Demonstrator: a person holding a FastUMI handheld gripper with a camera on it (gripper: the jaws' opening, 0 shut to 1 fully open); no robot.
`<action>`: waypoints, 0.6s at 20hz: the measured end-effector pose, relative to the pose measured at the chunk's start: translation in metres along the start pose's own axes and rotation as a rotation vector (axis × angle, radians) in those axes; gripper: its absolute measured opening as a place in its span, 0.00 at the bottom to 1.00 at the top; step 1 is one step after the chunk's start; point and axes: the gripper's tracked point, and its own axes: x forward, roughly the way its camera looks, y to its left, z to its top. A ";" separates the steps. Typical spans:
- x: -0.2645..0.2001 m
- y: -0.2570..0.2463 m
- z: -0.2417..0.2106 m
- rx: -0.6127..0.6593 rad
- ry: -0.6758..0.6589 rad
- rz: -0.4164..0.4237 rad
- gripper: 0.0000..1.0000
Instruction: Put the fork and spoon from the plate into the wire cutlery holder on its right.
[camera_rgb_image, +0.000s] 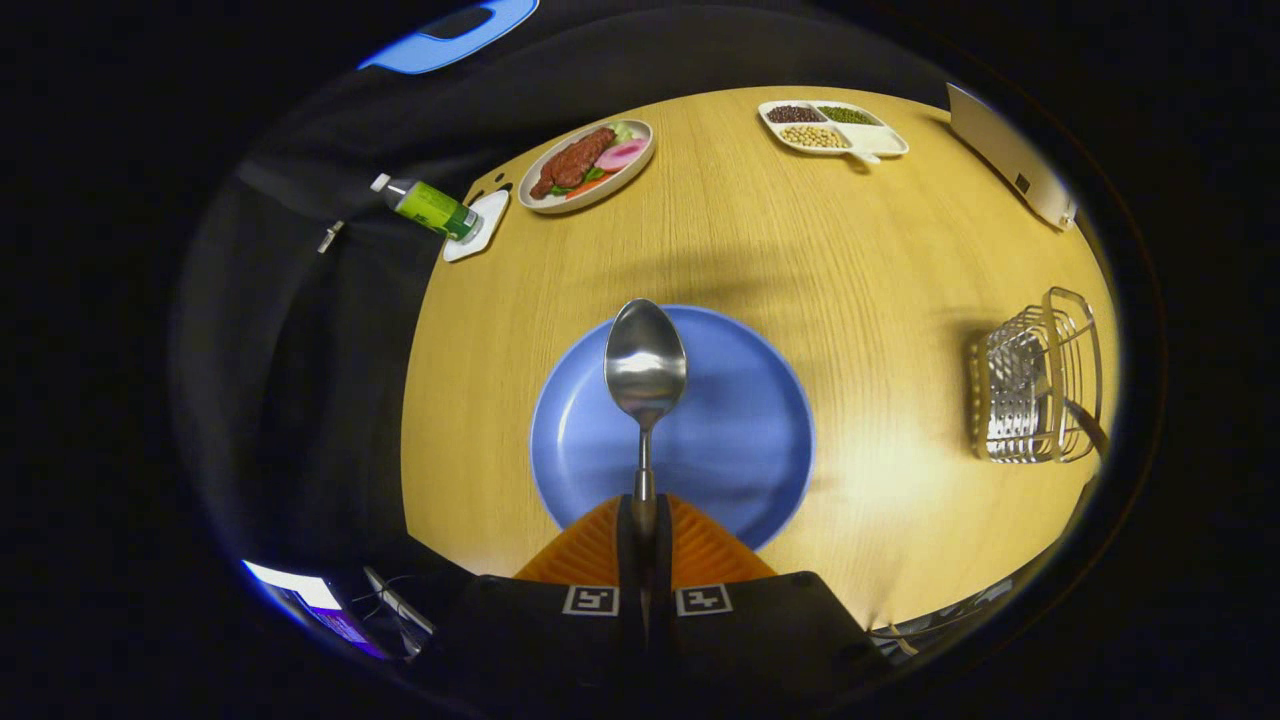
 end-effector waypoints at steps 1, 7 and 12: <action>-0.015 -0.007 0.005 -0.010 -0.002 0.007 0.06; -0.099 -0.071 0.024 -0.073 0.037 -0.032 0.06; -0.146 -0.136 0.033 -0.091 0.151 -0.116 0.06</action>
